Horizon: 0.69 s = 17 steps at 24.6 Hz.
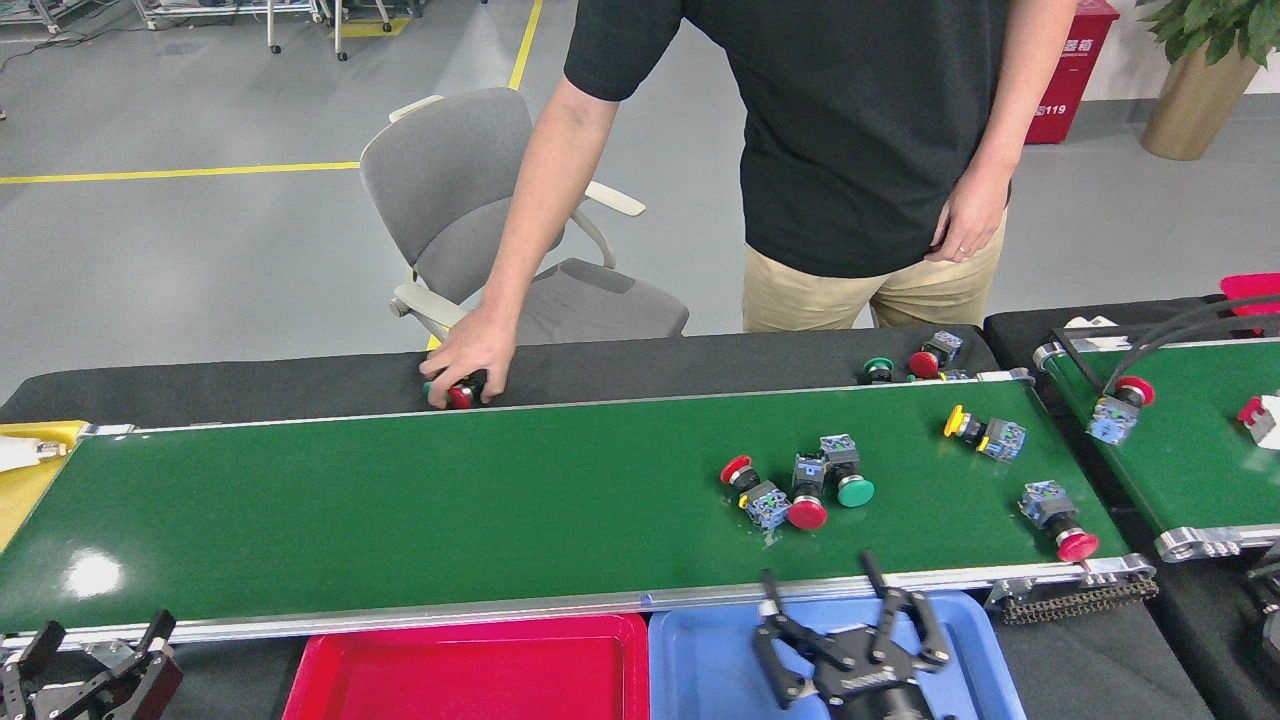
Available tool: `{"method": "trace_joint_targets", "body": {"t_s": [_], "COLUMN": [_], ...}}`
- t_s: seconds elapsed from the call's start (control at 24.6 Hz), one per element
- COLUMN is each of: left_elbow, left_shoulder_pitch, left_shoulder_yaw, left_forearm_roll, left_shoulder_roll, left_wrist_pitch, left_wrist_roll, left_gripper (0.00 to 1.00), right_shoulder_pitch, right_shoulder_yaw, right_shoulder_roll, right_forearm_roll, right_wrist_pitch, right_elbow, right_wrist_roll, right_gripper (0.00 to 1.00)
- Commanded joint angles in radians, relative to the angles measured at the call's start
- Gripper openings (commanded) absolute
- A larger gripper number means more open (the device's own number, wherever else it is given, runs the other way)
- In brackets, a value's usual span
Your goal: Pick switch part from conveyor to tray
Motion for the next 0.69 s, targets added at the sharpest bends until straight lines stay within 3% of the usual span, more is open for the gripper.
{"method": "trace_joint_targets", "body": {"t_s": [0.0,0.16,0.32,0.53,0.65], "left_elbow": [-0.013,-0.013,-0.013,-0.008,-0.007], "left_shoulder_pitch": [-0.001,-0.004,-0.013,-0.014,-0.022], "left_shoulder_yaw": [0.011,0.002,0.002,0.002,0.0], "left_forearm_roll": [0.002,0.0,0.0,-0.004,-0.006], "left_shoulder_roll": [0.004,-0.001,0.001,0.004,0.007], "left_wrist_pitch": [-0.028,-0.033,-0.033,-0.034,-0.034], "left_wrist_roll": [0.002,0.004,0.004,0.004,0.004], "left_gripper": [1.0,1.0,1.0,1.0,1.0], "right_shoulder_pitch": [-0.002,-0.068,-0.183,-0.316,-0.37], "right_shoulder_yaw": [-0.016,0.0,0.118,0.182,0.224], "right_shoulder_roll": [-0.001,-0.002,0.01,0.114,0.14], "right_forearm_roll": [-0.002,0.009,0.049,0.107,0.103], "right_wrist_pitch": [0.028,0.028,0.039,0.037,0.033], "right_elbow": [-0.011,0.024,0.092,0.264,0.314], "right_wrist_roll": [-0.02,0.056,0.173,0.251,0.283], "right_gripper": [0.98,0.98,0.98,0.98,0.98]}}
